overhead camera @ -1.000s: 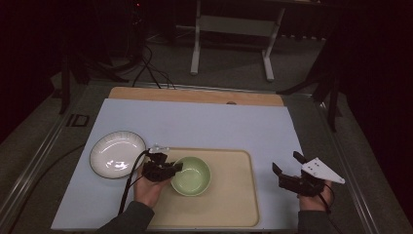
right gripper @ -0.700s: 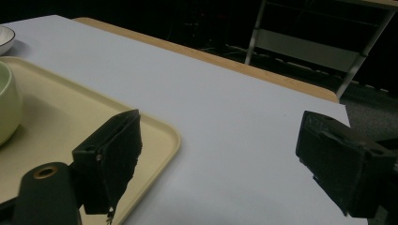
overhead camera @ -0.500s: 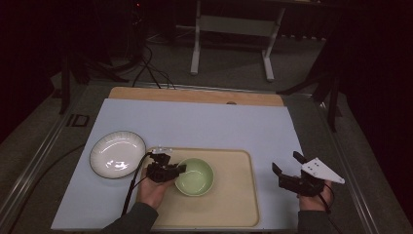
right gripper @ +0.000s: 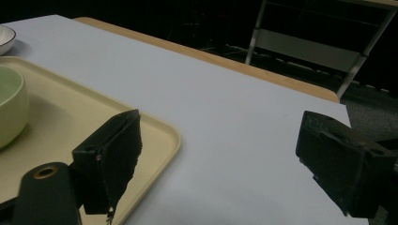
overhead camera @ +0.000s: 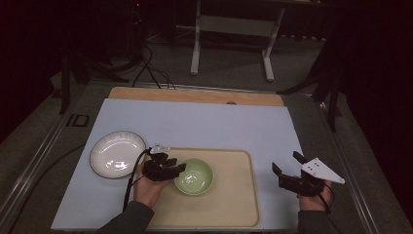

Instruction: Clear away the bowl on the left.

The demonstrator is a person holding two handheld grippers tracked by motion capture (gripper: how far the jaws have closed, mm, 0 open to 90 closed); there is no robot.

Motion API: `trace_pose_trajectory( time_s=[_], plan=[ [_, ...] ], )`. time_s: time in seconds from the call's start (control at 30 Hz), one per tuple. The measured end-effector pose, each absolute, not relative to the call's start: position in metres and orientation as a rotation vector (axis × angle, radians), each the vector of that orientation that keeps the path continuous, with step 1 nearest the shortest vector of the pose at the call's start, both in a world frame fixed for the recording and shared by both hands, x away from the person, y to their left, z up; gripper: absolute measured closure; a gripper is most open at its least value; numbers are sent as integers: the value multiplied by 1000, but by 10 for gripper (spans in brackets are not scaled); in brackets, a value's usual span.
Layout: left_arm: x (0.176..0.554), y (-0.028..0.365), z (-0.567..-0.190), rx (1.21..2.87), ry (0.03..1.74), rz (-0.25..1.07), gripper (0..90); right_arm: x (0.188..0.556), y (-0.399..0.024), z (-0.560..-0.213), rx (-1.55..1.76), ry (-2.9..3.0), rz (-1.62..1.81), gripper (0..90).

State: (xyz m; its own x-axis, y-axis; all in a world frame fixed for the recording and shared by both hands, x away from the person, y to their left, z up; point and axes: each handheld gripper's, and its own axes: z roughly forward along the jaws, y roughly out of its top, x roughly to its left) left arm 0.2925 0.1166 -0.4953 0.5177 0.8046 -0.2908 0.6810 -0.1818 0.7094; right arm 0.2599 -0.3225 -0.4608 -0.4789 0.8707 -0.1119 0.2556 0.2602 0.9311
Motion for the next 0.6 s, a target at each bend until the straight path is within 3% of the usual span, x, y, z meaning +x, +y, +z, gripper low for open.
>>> trace_pose_trajectory(
  time_s=[0.2, 0.6],
  plan=[
    [287, 123, -482, 1928, 1186, 257, 455, 260, -322, -461, 1020, 1889, 1223, 142],
    [276, 150, -454, 1894, 1148, 393, 413, 260, -323, -460, 1023, 1888, 1234, 142]
  ],
)
